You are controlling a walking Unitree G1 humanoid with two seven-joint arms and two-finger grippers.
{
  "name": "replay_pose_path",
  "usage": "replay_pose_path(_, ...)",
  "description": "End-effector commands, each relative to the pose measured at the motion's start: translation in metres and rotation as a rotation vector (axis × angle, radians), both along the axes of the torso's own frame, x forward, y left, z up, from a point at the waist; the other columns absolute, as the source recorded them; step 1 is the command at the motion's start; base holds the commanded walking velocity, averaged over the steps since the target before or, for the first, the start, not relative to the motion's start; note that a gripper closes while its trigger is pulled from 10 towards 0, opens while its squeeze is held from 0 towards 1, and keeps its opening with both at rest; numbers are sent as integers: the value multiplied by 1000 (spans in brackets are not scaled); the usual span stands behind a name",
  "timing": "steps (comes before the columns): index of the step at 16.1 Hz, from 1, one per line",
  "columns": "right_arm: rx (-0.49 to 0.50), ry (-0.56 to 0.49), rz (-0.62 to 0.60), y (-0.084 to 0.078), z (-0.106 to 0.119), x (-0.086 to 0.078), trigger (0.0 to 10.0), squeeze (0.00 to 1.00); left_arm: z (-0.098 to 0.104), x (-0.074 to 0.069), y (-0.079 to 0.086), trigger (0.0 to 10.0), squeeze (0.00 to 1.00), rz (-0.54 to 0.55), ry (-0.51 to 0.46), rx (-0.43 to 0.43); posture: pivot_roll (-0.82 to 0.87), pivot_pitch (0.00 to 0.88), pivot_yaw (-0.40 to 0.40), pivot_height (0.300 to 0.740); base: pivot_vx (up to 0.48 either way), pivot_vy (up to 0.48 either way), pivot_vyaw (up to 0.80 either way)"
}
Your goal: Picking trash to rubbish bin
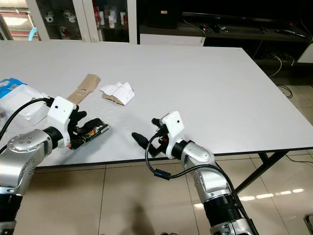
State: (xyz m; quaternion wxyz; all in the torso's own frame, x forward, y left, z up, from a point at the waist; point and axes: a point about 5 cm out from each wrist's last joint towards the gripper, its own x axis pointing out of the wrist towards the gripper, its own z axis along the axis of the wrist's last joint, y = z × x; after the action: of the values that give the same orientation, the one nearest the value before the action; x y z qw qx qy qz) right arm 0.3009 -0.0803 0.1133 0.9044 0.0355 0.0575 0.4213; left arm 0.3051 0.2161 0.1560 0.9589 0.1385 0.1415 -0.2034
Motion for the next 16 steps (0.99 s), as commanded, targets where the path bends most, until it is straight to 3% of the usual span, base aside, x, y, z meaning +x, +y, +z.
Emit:
replay_pose_path(1,9,-5,12,-1,3,-2,10000,0,4,1,-4,10000,1000,-22,-4,26,24,42,-85,740,0,0,0)
replay_pose_path(7,16,3,29,0,5,-3,10000,0,-16,-4,0,10000,1000,-21,119,105,24,42,-84,740,0,0,0)
replay_pose_path(10,18,5,36,1,5,-5,10000,0,-16,-3,-3,10000,1000,-12,101,117,26,43,-89,740,0,0,0)
replay_pose_path(11,16,5,35,1,5,-5,10000,0,-16,-2,-4,10000,51,-8,100,111,26,43,-89,740,0,0,0)
replay_pose_path(12,16,5,35,0,5,-5,10000,0,-16,-2,-4,10000,0,-11,106,103,25,42,-89,740,0,0,0)
replay_pose_path(16,16,5,33,0,6,-5,10000,0,-22,-2,-4,10000,0,0,134,85,23,42,-88,740,0,0,0)
